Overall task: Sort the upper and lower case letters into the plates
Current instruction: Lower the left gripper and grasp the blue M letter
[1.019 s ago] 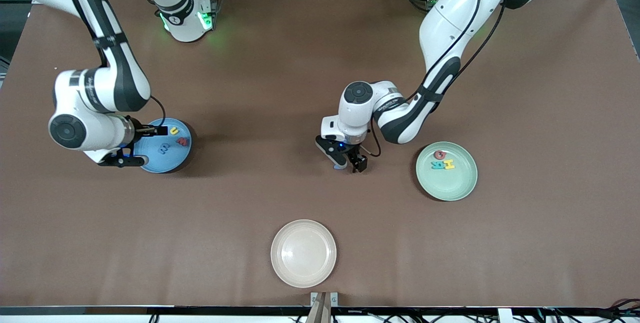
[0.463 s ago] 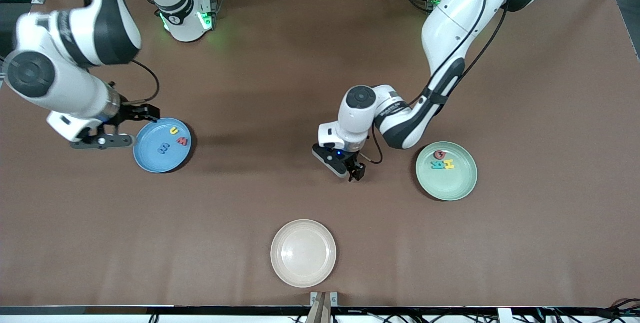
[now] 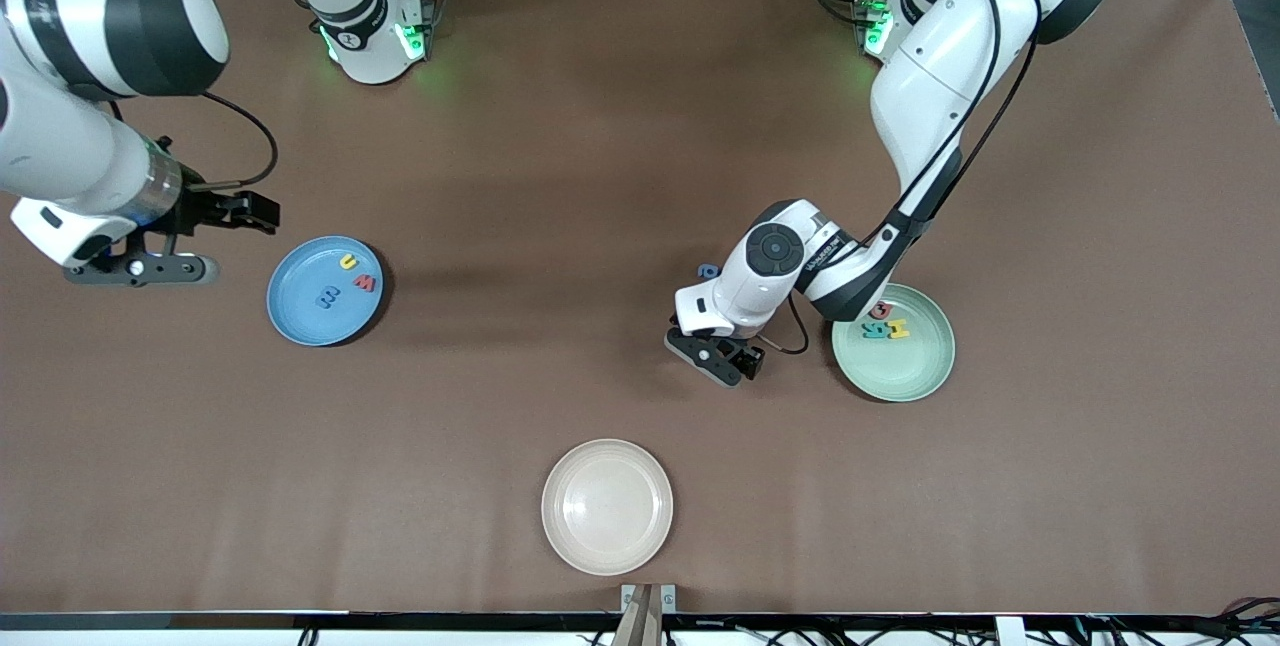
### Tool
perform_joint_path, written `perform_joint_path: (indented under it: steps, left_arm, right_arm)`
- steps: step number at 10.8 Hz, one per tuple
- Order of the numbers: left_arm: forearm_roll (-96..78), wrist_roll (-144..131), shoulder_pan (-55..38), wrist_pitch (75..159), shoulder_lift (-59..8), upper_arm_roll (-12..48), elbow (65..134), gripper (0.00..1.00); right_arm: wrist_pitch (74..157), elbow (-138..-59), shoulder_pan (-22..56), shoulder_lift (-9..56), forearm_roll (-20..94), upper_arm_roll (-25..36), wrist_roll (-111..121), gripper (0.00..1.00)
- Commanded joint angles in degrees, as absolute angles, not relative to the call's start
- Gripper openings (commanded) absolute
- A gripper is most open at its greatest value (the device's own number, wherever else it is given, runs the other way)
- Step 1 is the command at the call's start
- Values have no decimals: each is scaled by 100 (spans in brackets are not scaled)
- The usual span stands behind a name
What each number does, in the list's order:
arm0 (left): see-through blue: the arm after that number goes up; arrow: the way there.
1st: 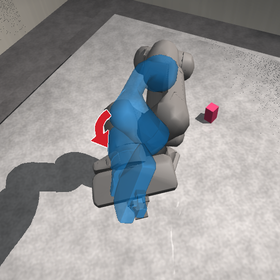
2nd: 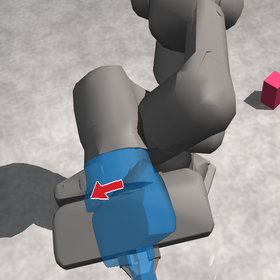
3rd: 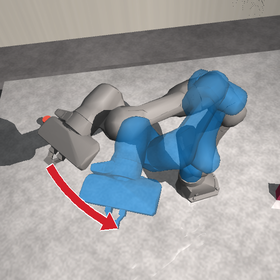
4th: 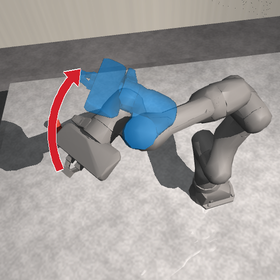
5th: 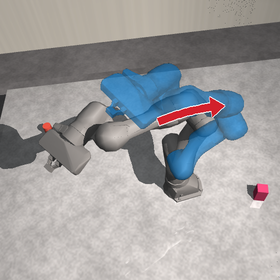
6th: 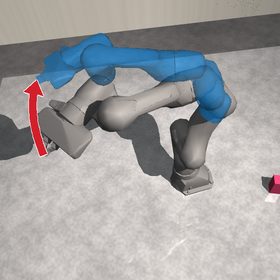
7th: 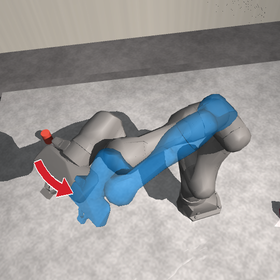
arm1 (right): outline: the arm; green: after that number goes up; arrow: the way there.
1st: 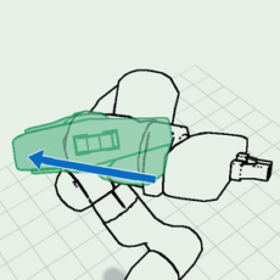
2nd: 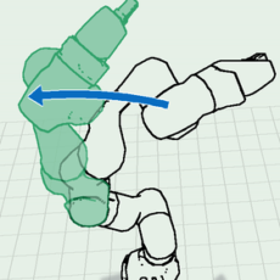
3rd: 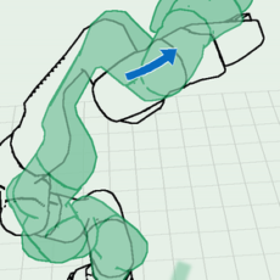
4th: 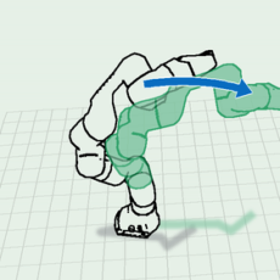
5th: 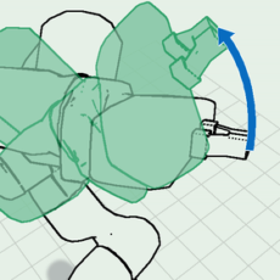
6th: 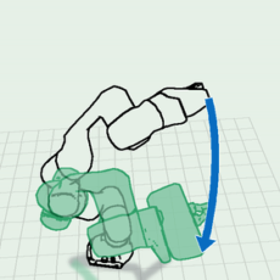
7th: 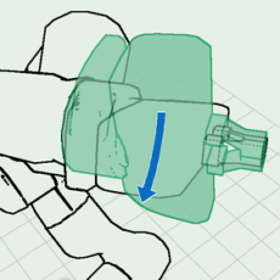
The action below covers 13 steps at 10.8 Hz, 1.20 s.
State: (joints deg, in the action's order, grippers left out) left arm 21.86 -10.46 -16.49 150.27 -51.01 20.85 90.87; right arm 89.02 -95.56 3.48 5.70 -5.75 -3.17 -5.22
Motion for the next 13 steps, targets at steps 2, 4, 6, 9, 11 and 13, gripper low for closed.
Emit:
perform_joint_path:
  steps: [2,4,6,9,11,13]
  left_arm:
    - [1583,-1055,-1714,14942,-5116,2162,9035,100]
    - [1486,-1063,-1705,14924,-5098,2171,9026,100]
    - [1494,-1046,-1670,14618,-5002,2180,9000,100]
    - [1547,-1063,-2037,14467,-5045,2127,8886,100]
    - [1564,-1055,-2075,14449,-5001,2118,8772,100]
    - [1538,-1063,-2214,14449,-5088,2109,8780,100]
  right_arm:
    - [8525,-9220,316,615,-580,-334,-483,100]
    - [8525,-9228,316,624,-580,-334,-483,100]
    - [8525,-9229,316,624,-580,-334,-483,100]
    - [8543,-9159,299,624,-545,-334,-501,100]
    - [8578,-9141,247,624,-545,-334,-492,100]
    - [8596,-9141,255,633,-554,-325,-483,100]
